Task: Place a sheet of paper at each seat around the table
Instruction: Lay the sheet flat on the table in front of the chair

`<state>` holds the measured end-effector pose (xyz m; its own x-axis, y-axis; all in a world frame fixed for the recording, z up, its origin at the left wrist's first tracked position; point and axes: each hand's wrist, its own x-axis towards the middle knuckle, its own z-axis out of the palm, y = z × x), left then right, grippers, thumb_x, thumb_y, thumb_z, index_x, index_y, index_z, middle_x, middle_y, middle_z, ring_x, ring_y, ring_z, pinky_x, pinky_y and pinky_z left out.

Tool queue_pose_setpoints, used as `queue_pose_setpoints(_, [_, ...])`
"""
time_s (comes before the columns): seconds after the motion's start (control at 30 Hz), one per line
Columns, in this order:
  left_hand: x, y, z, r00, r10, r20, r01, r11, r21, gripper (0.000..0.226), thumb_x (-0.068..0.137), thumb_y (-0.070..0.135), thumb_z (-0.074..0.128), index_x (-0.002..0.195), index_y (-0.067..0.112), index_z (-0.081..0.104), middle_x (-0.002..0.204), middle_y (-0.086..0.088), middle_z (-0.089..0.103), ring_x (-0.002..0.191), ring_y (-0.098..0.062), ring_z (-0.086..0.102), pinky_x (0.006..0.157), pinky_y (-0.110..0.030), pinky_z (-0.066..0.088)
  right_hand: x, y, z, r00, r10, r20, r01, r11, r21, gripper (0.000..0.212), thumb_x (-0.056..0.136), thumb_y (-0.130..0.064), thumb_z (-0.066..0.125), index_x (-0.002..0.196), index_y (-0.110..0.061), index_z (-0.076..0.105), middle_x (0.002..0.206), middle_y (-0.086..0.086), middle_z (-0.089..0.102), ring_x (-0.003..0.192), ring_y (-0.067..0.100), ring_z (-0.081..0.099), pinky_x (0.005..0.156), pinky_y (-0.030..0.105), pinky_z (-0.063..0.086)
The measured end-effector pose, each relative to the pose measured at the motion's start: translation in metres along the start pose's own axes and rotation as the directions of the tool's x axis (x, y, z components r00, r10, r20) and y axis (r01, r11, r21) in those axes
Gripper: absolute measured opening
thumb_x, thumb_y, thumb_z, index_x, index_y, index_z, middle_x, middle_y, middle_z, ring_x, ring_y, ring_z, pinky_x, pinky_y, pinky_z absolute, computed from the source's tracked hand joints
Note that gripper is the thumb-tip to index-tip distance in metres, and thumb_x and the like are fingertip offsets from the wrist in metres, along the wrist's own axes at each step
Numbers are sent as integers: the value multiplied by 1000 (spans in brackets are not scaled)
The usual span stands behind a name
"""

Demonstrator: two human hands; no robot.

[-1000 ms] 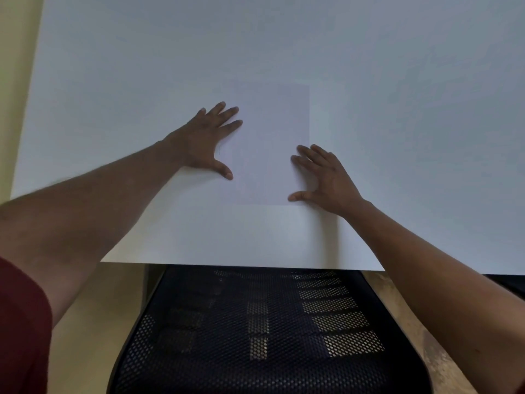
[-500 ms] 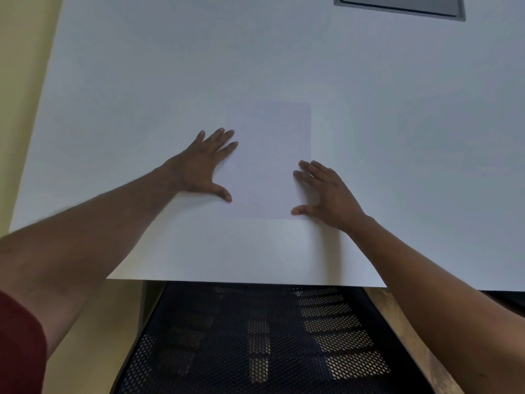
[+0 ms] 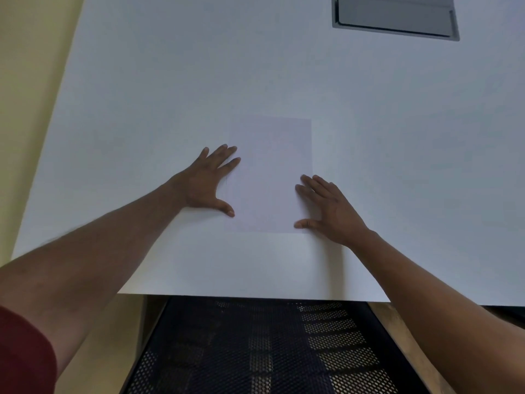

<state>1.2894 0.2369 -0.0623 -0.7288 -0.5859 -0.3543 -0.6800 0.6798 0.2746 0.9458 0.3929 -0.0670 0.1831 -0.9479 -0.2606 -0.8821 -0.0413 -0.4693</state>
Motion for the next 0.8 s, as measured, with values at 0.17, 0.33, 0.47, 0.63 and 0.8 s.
queue_pose_setpoints(0.17, [-2, 1, 3, 1000, -2, -14, 2, 1000, -7, 151, 59, 107, 46, 173, 15, 11, 182, -5, -2, 168, -22, -8, 132, -44, -12, 0, 1, 0, 1000, -1, 23, 1, 1000, -3, 92, 91, -67, 68, 166, -26, 34, 178, -8, 18, 166, 19, 10, 132, 39, 6])
queue_pose_setpoints(0.33, [-2, 1, 1, 1000, -8, -7, 8, 1000, -10, 151, 61, 105, 57, 173, 15, 11, 182, -5, -3, 168, -22, -9, 133, -45, -12, 1, 2, 1, 999, -2, 36, 2, 1000, -17, 92, 92, -68, 66, 167, -27, 31, 179, -9, 16, 166, 16, 7, 131, 36, 4])
queue_pose_setpoints(0.47, [-1, 1, 3, 1000, -11, -3, 11, 1000, 1, 152, 58, 109, 47, 173, 15, 11, 182, -6, -3, 168, -23, -8, 134, -49, -8, 1, 1, 0, 999, 5, 42, -4, 1000, -20, 92, 92, -67, 67, 167, -27, 31, 179, -9, 15, 166, 16, 7, 130, 30, 1])
queue_pose_setpoints(0.63, [-2, 1, 0, 1000, -16, 5, 16, 1000, -24, 151, 58, 107, 48, 173, 17, 10, 182, -5, -4, 168, -22, -10, 133, -47, -10, 1, -2, -1, 999, 8, 34, -8, 1000, -19, 92, 92, -65, 70, 167, -25, 33, 178, -7, 17, 166, 18, 8, 128, 29, 0])
queue_pose_setpoints(0.8, [-3, 2, 0, 1000, -18, 7, 18, 999, -29, 151, 58, 106, 48, 173, 17, 10, 182, -5, -4, 168, -23, -9, 133, -46, -10, -1, -2, 0, 999, 3, 37, -3, 1000, 1, 93, 92, -66, 69, 167, -25, 33, 178, -6, 18, 165, 19, 9, 132, 40, 7])
